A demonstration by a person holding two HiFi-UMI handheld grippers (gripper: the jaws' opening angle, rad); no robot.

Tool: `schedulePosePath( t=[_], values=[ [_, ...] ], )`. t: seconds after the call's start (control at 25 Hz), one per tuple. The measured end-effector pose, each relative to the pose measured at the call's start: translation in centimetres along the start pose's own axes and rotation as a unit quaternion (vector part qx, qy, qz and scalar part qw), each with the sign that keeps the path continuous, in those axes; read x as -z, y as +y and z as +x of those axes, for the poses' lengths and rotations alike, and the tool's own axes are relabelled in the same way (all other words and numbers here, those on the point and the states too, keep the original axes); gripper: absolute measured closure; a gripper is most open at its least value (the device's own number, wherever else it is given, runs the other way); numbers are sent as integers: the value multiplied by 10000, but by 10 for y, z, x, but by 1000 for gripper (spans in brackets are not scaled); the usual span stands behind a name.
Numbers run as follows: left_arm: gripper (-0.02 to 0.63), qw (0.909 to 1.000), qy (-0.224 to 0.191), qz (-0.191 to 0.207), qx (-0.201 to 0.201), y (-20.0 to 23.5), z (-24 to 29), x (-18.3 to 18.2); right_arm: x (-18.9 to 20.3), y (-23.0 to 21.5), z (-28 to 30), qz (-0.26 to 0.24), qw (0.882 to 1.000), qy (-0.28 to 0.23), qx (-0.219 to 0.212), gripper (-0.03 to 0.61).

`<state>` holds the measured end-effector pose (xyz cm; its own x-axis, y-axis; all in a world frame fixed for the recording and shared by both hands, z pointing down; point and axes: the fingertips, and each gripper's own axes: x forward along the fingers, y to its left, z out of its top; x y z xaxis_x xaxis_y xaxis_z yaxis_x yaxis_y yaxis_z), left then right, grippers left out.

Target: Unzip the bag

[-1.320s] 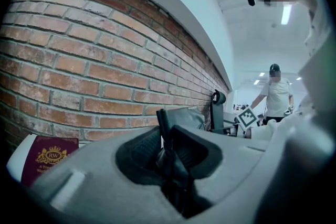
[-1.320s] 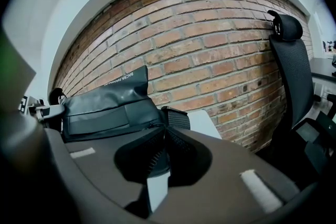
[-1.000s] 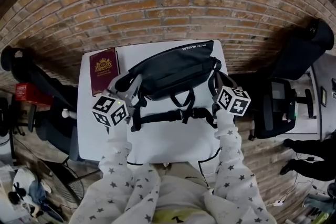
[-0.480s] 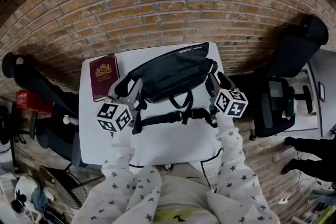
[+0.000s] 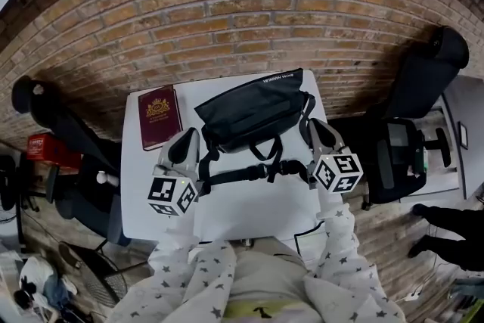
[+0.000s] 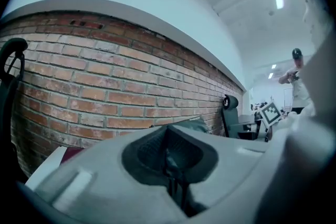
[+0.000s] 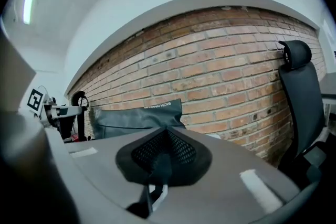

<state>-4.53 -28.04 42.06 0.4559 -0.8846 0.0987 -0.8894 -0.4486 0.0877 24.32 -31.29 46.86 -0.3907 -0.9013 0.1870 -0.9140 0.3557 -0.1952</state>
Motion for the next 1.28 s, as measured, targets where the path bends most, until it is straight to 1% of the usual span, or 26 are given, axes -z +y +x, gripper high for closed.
schedulePosePath(
  t=[0.2,0.44,0.68,0.84,1.08,1.28],
  values=[
    [615,9999,-12,67,-136,-8,-15,-5,-18,30,-19,-125,9990,-252,-357,573],
    [615,9993,-64,130,-345,-14,-30,-15,-42,56,-41,-262,9967,-535,-555,571],
    [617,9986,-153,70,-498,-17,-45,-22,-57,61,-56,-272,9953,-775,-512,571],
    [616,9976,-232,69,-648,-15,-54,-30,-74,64,-66,-307,9937,-959,-481,572],
    [615,9961,-379,218,-770,-14,-60,-49,-96,76,-75,-344,9911,-1162,-550,574],
    [615,9959,-404,293,-749,-17,-62,-53,-99,81,-77,-381,9905,-1192,-562,574]
  ],
)
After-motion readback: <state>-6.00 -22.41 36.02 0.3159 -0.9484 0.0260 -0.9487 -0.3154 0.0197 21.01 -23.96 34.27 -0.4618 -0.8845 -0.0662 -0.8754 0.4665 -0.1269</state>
